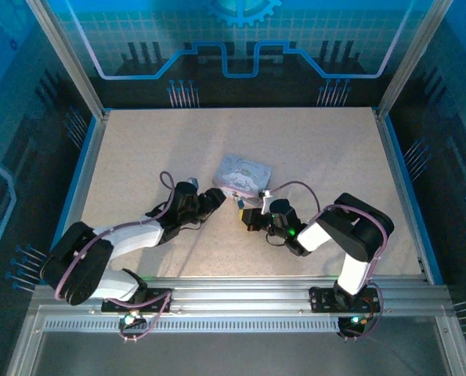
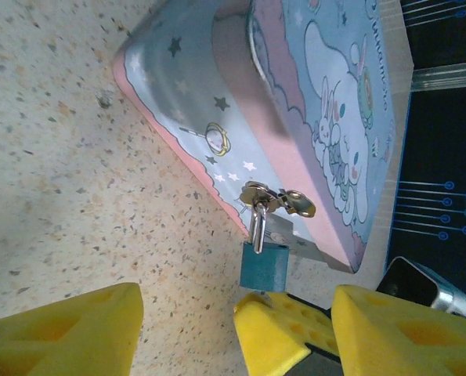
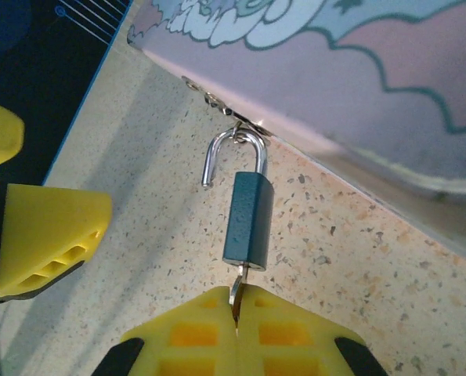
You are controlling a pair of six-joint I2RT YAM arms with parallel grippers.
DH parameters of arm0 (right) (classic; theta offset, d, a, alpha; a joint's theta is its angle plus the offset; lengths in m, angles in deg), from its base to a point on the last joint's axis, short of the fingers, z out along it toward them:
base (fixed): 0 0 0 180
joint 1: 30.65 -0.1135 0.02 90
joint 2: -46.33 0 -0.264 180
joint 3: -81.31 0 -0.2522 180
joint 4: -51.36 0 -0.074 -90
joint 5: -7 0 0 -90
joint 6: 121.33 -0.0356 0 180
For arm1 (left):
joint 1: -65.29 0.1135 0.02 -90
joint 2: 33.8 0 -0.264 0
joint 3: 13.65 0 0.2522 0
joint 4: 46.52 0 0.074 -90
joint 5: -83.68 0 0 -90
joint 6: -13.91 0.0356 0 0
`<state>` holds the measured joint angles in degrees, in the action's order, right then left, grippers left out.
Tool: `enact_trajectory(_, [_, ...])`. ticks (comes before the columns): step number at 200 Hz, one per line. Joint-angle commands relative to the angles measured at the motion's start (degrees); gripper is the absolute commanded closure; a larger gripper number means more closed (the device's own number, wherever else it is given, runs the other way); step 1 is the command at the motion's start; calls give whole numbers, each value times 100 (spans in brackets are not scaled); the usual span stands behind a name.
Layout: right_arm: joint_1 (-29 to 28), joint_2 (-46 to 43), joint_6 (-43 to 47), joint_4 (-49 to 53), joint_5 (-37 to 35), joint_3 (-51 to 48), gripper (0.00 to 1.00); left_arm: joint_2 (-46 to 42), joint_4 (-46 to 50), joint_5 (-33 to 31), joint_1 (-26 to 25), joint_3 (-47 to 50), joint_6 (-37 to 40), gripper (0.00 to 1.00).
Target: Unlock the padlock with the key
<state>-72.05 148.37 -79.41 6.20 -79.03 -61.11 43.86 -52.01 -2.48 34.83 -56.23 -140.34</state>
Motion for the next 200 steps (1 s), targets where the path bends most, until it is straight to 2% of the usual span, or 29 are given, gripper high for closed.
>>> enact_trajectory(1, [115, 199, -751, -31, 255, -100, 99, -363, 707, -155, 152, -173, 408, 32])
enact_trajectory(46, [148, 317, -968, 149, 202, -118, 96, -762, 1261, -155, 450, -181, 630, 29])
enact_trajectory(90, [196, 265, -862, 360, 148, -122, 81, -910, 1663, -114, 674, -314, 893, 27])
enact_trajectory(125, [219, 150, -736, 498, 139, -153, 73, -894, 1781, 6, 864, -472, 1031, 24])
enact_trajectory(161, [282, -251, -519, 740, 80, -269, 66, -622, 1945, 265, 1090, -892, 1373, 22])
enact_trajectory(200, [360, -919, -245, 1172, 34, -364, 54, 115, 2170, 774, 1346, -1651, 1908, 20])
